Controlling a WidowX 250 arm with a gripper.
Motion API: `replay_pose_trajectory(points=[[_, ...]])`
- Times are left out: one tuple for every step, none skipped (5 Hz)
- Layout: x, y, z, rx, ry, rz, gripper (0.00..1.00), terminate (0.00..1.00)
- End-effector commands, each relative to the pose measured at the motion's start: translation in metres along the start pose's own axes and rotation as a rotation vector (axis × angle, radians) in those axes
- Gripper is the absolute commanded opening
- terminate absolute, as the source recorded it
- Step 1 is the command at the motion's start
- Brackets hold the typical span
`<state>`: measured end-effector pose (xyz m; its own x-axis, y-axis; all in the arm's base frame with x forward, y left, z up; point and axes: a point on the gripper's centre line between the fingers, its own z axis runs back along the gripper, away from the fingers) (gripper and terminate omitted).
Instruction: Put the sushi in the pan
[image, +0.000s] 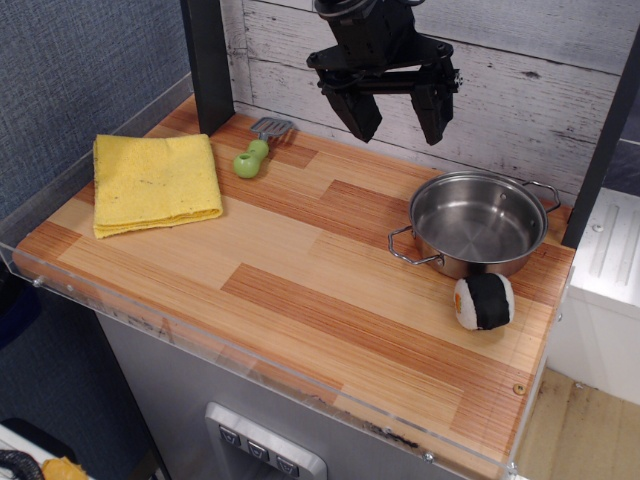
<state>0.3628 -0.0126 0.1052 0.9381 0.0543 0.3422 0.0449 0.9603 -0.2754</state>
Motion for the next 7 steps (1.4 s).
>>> replay_pose_trajectory(points=[[0.0, 0.0, 0.0, 0.0, 0.0, 0.0, 1.0, 0.0], [-0.01, -0.011, -0.003, -0.001, 0.0, -0.036, 1.0, 0.0], [-0.017, -0.023, -0.004, -0.011, -0.002, -0.066, 1.0, 0.0], [-0.032, -0.032, -0.006, -0.023, 0.001, -0.086, 1.0, 0.0], [-0.042, -0.042, -0.009, -0.025, 0.009, -0.124, 1.0, 0.0], [-0.057, -0.052, -0.014, -0.034, 0.029, -0.154, 1.0, 0.0], [-0.072, -0.059, -0.026, -0.055, 0.057, -0.177, 1.0, 0.0]])
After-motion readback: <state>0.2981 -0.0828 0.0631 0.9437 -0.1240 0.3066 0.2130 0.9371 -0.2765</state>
